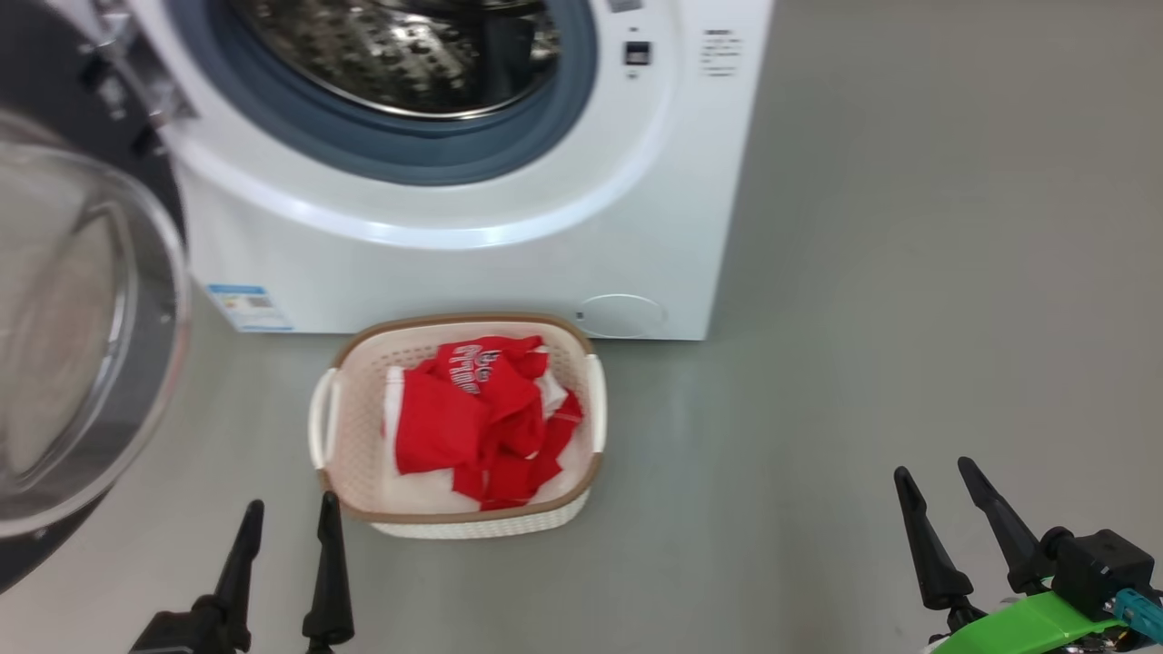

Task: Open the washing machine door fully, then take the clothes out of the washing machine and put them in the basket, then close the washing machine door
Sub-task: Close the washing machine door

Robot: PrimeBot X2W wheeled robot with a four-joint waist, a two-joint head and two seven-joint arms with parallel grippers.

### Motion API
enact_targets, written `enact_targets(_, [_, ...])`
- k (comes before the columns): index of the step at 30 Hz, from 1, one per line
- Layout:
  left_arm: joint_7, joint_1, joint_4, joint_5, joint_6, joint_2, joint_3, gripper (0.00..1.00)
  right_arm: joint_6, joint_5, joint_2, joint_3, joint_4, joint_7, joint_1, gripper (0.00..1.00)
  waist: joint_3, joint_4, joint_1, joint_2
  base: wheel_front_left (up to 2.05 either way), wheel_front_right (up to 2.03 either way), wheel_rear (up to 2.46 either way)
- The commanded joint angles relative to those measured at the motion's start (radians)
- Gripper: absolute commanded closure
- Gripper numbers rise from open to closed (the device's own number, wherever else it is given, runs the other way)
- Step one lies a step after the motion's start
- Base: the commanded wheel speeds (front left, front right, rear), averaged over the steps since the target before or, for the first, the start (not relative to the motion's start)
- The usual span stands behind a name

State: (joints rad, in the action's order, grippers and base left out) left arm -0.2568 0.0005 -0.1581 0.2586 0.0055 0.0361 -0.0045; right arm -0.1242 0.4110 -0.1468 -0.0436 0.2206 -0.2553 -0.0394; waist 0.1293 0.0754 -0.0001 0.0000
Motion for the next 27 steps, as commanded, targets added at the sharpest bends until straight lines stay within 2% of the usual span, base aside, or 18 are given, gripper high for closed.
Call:
enact_targets(1, [-0.005,-0.001,0.023,0.013,0.017,0.014,0.021,0.00,-0.007,-0.010,-0.027,-0.027,-0.021,-0.006,0.017,0.00,-0.008,0.082,0.0001,0.0000,0.00,0.00,0.00])
enact_targets(8, [-0.005,0.028,0.028,0.049,0.043,0.014,-0.004,0.00,-0.007,-0.011,-0.053,-0.059,-0.022,-0.006,0.036,0.00,-0.016,0.197,0.0001,0.0000,0.00,0.00,0.00])
enact_targets(14, [-0.005,0.050,0.040,0.073,0.060,0.014,-0.021,0.00,-0.007,-0.009,-0.063,-0.092,-0.018,-0.006,0.045,0.00,-0.028,0.270,0.0001,0.0000,0.00,0.00,0.00])
enact_targets(20, [-0.005,0.065,0.047,0.096,0.070,0.014,-0.025,0.00,-0.007,-0.007,-0.067,-0.117,-0.010,-0.006,0.051,0.00,-0.036,0.316,0.0001,0.0000,0.00,0.00,0.00])
enact_targets(27, [-0.005,0.074,0.059,0.114,0.080,0.014,-0.017,0.00,-0.007,-0.007,-0.068,-0.130,-0.005,-0.006,0.068,0.00,-0.037,0.336,0.0001,0.0000,0.00,0.00,0.00])
